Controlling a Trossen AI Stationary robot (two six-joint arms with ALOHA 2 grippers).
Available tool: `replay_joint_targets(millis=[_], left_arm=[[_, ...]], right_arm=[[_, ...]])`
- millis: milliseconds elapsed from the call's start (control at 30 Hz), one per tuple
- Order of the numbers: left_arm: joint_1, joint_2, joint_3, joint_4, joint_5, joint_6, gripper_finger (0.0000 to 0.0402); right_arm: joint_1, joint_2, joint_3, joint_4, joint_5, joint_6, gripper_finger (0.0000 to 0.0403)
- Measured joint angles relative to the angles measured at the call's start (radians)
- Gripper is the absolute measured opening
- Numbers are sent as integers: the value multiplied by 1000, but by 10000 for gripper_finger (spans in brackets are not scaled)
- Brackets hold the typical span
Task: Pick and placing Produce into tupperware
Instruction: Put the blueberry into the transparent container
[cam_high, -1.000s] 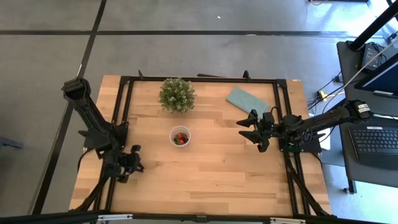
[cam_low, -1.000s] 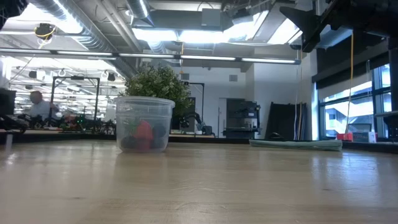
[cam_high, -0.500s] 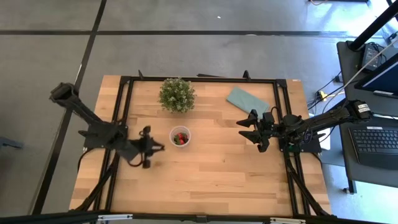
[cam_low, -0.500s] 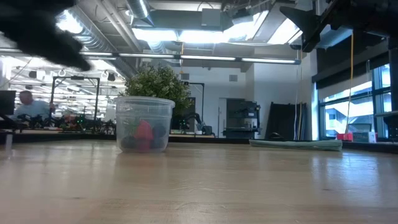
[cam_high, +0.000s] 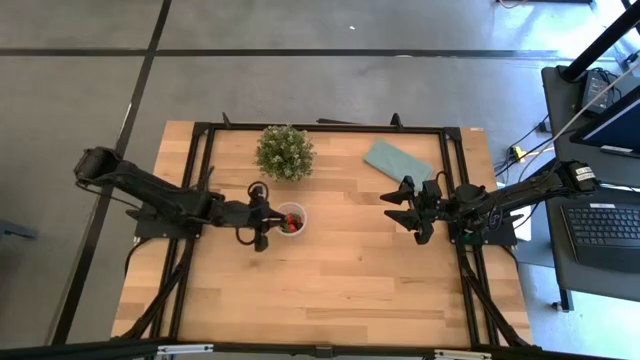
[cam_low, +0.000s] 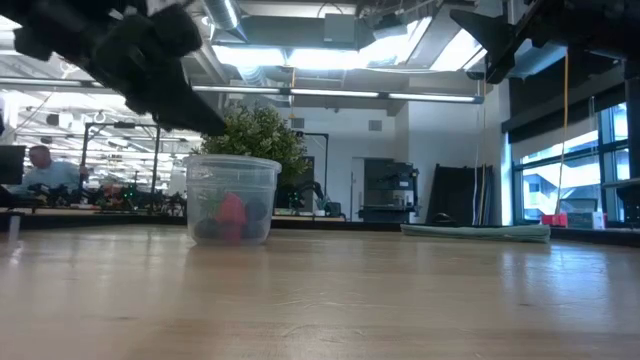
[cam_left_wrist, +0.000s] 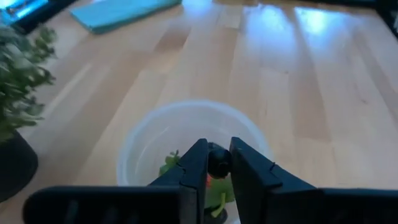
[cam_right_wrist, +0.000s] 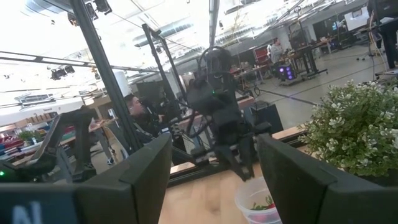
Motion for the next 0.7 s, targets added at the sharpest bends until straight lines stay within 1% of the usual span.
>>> replay_joint_targets(millis=[167, 333, 533, 700], left_arm=[[20, 86, 0, 48, 19, -1, 62], [38, 140, 0, 135, 19, -1, 65], [41, 149, 0, 166, 14, -1, 62], [41, 149, 0, 165, -7, -8, 74]], right_arm=[[0, 0, 0, 2, 0, 0, 239], [0, 0, 0, 2, 0, 4, 239], [0, 0, 0, 2, 0, 25, 239], [0, 0, 0, 2, 0, 24, 239]])
